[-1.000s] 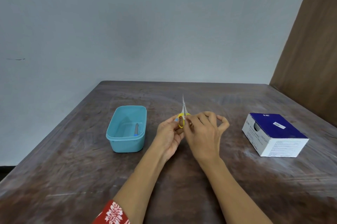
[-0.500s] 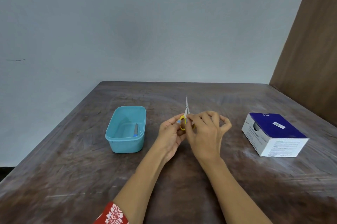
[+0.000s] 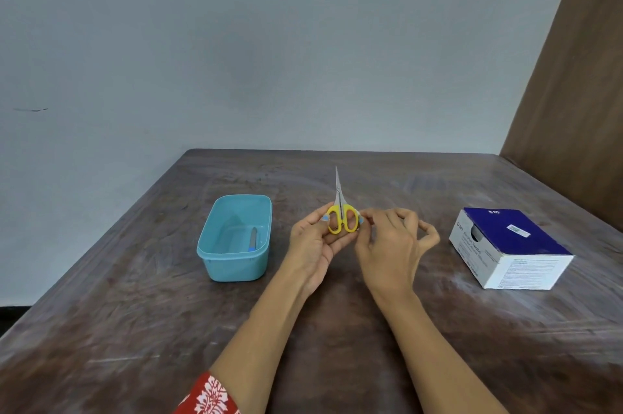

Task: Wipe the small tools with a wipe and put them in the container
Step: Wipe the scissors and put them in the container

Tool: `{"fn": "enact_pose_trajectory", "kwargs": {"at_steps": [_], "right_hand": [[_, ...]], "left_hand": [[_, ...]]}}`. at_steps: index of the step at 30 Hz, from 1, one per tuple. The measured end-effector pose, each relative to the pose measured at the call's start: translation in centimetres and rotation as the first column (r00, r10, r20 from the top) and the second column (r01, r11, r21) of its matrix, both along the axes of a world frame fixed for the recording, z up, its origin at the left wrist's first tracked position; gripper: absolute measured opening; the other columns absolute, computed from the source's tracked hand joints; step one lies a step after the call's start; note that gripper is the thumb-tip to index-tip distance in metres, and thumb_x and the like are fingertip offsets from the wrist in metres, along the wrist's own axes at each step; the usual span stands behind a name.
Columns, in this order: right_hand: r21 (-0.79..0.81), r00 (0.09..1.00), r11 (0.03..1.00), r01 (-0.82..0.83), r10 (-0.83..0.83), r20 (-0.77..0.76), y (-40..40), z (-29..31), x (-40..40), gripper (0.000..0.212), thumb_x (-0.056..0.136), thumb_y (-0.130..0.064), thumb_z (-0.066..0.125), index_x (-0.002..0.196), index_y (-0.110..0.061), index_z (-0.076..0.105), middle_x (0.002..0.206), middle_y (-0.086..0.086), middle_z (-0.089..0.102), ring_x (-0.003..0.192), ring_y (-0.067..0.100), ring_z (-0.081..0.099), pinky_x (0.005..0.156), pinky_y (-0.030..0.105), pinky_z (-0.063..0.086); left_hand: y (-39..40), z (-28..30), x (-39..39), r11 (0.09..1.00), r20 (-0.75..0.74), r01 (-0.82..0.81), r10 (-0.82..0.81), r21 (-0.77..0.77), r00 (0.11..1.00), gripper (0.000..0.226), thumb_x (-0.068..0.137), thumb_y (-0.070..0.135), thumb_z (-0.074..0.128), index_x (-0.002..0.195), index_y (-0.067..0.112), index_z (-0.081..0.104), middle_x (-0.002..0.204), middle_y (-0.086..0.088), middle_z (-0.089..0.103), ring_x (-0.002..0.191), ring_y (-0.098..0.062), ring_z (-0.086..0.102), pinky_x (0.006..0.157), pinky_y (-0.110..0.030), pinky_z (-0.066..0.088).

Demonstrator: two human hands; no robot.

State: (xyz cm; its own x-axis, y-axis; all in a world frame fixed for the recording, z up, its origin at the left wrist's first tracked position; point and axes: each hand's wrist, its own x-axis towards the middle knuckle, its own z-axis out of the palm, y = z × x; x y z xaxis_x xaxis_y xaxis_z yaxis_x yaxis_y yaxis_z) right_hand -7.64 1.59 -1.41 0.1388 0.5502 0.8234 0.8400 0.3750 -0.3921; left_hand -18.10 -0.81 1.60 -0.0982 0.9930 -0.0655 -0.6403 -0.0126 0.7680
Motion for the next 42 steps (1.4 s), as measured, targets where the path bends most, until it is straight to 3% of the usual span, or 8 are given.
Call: {"fn": "enact_pose_trajectory", "kwargs": {"at_steps": [4,9,15,24,29,35,38,42], "right_hand": [[0.049,1.000,0.999,0.007,-0.006,-0.024,0.0,0.1,0.0,0.016,0.085,-0.027,0.053,0.086,-0.026,0.068,0.078,-0.011,0.065,0.094,0.010,0.046,0.092,0.041,0.022],[0.054,0.995,0.998,-0.036,0.031,0.091,0.2,0.0,0.1,0.016,0.085,-0.026,0.053,0.087,-0.029,0.069,0.082,-0.012,0.066,0.097,0.013,0.050,0.093,0.046,0.024],[-0.008,0.999,0.999,-0.034,0.034,0.026,-0.2,0.1,0.0,0.007,0.078,-0.023,0.063,0.080,-0.027,0.068,0.070,-0.012,0.064,0.088,0.014,0.055,0.091,0.043,0.023],[0.001,0.982,0.985,-0.172,0.171,0.081,-0.6,0.3,-0.3,0.001,0.070,-0.024,0.067,0.071,-0.025,0.067,0.064,-0.012,0.062,0.083,0.013,0.055,0.090,0.038,0.022],[0.076,0.990,0.988,-0.134,0.129,0.064,-0.6,0.4,-0.4,0.003,0.078,-0.026,0.065,0.076,-0.024,0.067,0.071,-0.011,0.064,0.087,0.013,0.054,0.090,0.042,0.025],[0.087,0.996,0.996,-0.034,0.027,0.085,-0.1,0.1,0.0,0.015,0.085,-0.027,0.055,0.080,-0.023,0.069,0.073,-0.010,0.065,0.092,0.012,0.047,0.091,0.043,0.024],[0.085,0.998,0.996,-0.002,-0.003,0.066,0.0,0.1,0.0,0.016,0.086,-0.028,0.054,0.079,-0.022,0.067,0.073,-0.008,0.065,0.092,0.013,0.046,0.091,0.043,0.024],[0.083,0.999,0.996,0.021,-0.024,0.032,0.2,0.2,0.4,0.015,0.085,-0.027,0.053,0.080,-0.022,0.067,0.074,-0.008,0.065,0.092,0.013,0.045,0.091,0.043,0.024]], "left_hand": [[-0.3,0.1,0.2,1.000,-0.048,0.018,-0.018,0.007,0.999,0.030,0.095,-0.004,0.035,0.114,0.000,0.059,0.100,-0.019,0.069,0.084,-0.022,0.070,0.074,-0.032,0.059],[-0.5,0.2,0.4,0.998,-0.083,0.045,-0.048,-0.034,0.995,0.030,0.095,-0.004,0.037,0.113,0.003,0.060,0.091,-0.012,0.068,0.080,-0.017,0.066,0.070,-0.027,0.059],[-0.1,0.0,0.0,1.000,0.012,-0.003,0.003,-0.007,1.000,0.031,0.095,-0.006,0.035,0.115,0.000,0.057,0.089,-0.015,0.071,0.078,-0.021,0.071,0.071,-0.031,0.060],[-0.1,0.1,-0.2,0.998,0.045,-0.059,0.060,-0.025,0.997,0.030,0.094,-0.008,0.037,0.111,0.002,0.060,0.085,-0.016,0.071,0.069,-0.021,0.071,0.058,-0.029,0.058],[0.0,-0.2,0.1,0.999,-0.092,-0.035,0.032,-0.028,0.995,0.028,0.094,-0.004,0.039,0.100,0.006,0.064,0.079,-0.009,0.072,0.069,-0.015,0.070,0.066,-0.028,0.059],[0.1,-0.8,0.5,0.999,-0.256,0.046,-0.046,-0.006,0.966,0.027,0.095,-0.001,0.043,0.114,0.002,0.061,0.085,-0.006,0.070,0.075,-0.012,0.068,0.071,-0.027,0.058],[-0.2,-1.0,0.8,0.999,-0.420,0.038,-0.023,0.028,0.907,0.028,0.092,-0.007,0.044,0.115,-0.001,0.060,0.082,-0.003,0.070,0.071,-0.007,0.065,0.069,-0.024,0.057],[-0.2,-1.3,0.7,0.996,-0.632,0.055,0.000,0.067,0.775,0.032,0.094,-0.007,0.041,0.119,0.002,0.059,0.098,-0.008,0.068,0.089,-0.015,0.065,0.087,-0.036,0.055]]}}
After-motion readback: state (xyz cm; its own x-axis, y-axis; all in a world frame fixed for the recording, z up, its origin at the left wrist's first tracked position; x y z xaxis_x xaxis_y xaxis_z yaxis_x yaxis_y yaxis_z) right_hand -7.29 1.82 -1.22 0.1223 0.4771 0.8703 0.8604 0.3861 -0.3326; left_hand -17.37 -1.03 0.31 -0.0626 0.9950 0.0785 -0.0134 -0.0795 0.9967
